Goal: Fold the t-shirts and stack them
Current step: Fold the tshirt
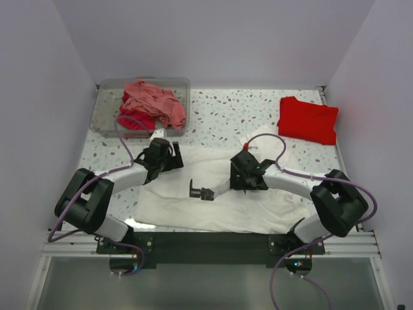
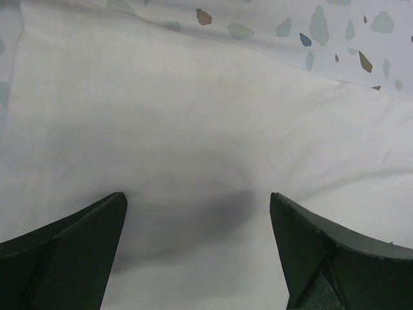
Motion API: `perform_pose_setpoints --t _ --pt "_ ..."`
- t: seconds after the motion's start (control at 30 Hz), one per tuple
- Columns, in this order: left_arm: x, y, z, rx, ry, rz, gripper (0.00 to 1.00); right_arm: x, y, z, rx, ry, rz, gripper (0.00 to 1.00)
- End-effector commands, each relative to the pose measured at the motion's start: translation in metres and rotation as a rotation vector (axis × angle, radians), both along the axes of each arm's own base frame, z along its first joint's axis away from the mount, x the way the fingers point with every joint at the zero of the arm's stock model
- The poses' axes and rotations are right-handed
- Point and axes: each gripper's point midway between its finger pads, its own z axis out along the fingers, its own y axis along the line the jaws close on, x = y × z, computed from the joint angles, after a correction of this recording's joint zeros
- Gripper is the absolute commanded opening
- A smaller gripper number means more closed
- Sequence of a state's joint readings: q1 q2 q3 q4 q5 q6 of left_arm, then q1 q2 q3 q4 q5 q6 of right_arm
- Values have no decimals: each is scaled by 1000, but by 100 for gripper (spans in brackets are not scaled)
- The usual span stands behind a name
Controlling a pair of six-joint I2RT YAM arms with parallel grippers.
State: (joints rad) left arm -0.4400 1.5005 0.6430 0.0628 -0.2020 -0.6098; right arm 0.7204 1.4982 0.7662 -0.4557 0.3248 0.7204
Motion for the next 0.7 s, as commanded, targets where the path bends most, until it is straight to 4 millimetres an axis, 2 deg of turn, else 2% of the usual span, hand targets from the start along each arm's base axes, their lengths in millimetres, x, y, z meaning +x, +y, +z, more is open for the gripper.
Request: perform_pose_setpoints --t 0.0,0.2,0.37,0.53,0.63,0.67 --pt "-23 12 -16 19 54 29 98 -24 -10 -23 -22 68 -26 97" --pt "-47 22 -24 22 84 36 98 -50 -18 -35 -26 135 -23 97" --pt "-64 27 -27 12 113 43 98 -68 -23 -32 -24 160 -32 98" --pt "-66 26 -17 1 97 35 98 -80 -23 -28 -12 163 -34 98" --pt "-56 25 -2 4 63 40 99 -76 -22 -19 -6 137 -36 98" --pt "-45 22 13 -2 27 44 100 -75 -23 -14 -16 134 -31 98"
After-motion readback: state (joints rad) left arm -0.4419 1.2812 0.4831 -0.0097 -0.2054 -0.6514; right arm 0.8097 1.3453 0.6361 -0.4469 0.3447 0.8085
